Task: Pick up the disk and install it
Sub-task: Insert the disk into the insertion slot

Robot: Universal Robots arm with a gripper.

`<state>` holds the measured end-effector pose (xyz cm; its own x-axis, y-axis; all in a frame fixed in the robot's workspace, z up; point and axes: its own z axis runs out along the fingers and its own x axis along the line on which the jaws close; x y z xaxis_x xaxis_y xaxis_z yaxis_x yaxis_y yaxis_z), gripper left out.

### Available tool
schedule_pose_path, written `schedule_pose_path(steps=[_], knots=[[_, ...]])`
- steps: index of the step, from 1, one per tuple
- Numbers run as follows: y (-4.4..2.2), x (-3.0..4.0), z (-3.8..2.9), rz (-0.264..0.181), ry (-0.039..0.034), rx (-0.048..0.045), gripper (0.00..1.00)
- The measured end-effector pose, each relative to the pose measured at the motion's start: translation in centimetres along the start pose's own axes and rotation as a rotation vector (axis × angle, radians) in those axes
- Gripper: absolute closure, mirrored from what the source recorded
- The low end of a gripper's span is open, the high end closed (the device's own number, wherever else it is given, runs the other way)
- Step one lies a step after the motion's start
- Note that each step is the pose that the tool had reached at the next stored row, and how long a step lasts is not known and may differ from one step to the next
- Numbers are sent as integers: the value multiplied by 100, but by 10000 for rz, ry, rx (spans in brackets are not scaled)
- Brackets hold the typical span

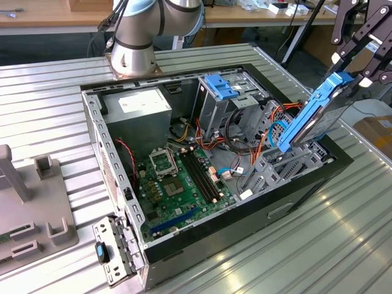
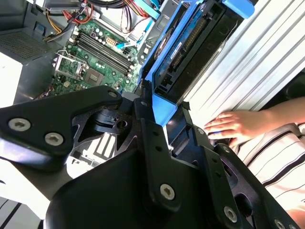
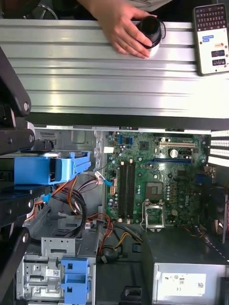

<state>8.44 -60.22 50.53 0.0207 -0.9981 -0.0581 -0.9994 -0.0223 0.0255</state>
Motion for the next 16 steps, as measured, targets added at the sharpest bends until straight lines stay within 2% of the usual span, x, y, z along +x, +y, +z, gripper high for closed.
schedule_pose_path(steps=[1,3,5,8,9,10,13,16], knots=[[-1,5,39,0,-8,0,64],[2,6,68,-1,-21,0,64],[5,16,128,-2,-50,1,64],[10,24,167,-1,-65,3,64],[11,25,169,-3,-104,3,64],[13,24,172,-7,-260,7,64],[11,30,273,-7,-287,7,64],[11,32,301,-8,-294,7,64]])
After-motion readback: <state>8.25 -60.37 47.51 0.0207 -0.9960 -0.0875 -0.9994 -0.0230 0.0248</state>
